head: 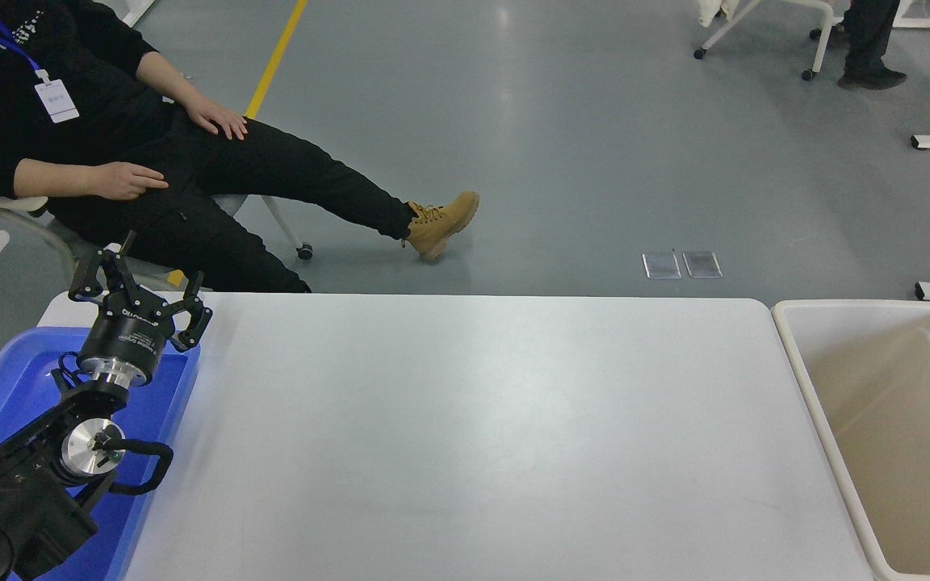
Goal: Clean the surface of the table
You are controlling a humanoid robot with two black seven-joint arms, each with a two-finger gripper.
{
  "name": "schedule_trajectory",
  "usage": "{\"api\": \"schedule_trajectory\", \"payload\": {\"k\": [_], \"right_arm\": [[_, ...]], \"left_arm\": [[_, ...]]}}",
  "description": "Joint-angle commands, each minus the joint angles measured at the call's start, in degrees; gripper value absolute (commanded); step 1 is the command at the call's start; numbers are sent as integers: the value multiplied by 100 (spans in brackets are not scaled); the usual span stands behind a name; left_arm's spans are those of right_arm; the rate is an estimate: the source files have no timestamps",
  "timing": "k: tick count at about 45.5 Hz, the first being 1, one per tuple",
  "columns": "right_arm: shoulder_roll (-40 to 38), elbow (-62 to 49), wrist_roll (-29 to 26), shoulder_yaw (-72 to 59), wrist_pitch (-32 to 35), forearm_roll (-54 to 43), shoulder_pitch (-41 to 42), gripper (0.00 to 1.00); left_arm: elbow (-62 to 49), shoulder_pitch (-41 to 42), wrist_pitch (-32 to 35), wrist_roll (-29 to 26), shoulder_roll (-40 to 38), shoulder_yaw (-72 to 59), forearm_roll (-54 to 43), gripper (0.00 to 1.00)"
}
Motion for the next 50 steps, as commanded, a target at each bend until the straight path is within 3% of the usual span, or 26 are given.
{"api": "schedule_trajectory", "payload": {"k": [1,18,27,37,50], "right_arm": [[-364,1394,266,2169,5,-4,347,99],[-4,3144,293,4904,58,-39,-610,99],[418,3161,538,5028,58,-92,-1305,99],[708,3223,1892,5028,216,-92,-1832,99],[1218,2925,1910,5019,154,-83,-2132,99]], "left_arm": [[0,0,0,0,8,0,-8,100],[0,0,0,0,-1,0,1,100],[0,0,0,0,-1,0,1,100],[0,0,0,0,-1,0,1,100],[0,0,0,0,-1,0,1,100]]}}
